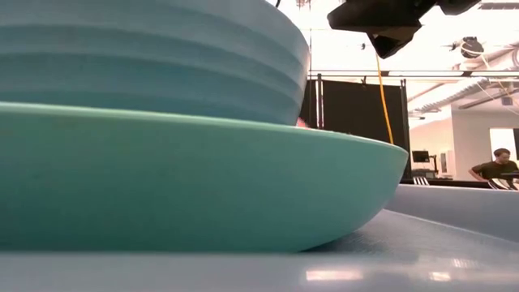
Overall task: Set up tray
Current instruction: Adjust the pink cup on the blue tray
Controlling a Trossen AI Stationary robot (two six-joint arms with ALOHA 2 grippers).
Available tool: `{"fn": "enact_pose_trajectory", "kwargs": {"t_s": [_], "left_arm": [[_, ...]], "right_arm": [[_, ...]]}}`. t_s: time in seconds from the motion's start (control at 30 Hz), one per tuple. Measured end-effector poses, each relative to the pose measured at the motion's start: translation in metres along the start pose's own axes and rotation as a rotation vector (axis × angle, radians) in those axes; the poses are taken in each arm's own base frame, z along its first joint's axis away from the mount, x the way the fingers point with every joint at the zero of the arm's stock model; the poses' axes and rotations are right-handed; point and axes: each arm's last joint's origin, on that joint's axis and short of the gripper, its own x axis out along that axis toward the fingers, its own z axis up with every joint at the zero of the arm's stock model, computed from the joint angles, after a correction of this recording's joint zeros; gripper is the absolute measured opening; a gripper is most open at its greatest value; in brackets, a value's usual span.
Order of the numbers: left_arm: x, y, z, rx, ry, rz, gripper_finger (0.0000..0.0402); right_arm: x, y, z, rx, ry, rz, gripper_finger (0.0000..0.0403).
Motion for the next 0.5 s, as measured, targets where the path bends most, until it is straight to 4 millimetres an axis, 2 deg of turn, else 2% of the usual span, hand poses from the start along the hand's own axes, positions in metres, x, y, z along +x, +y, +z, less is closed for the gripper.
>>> {"fn": "enact_pose_trajectory", "kwargs": {"t_s": [0.1,0.3,0.5], "left_arm": [[-0.002,-0.005,0.006,0.016,-0.003,-0.024,0.0],[-0.002,-0.008,0.001,0.068,0.037,0.008,0.0],[0.0,-0.018,-0.006,0.242,0.078,0.014,0.0]], "right_arm": [[0.0,0.0,0.0,0.0,0.0,0.0,0.0121],[0.0,0.0,0.0,0.0,0.0,0.0,0.0121],[0.0,0.0,0.0,-0.001,0.0,0.0,0.0121]]}}
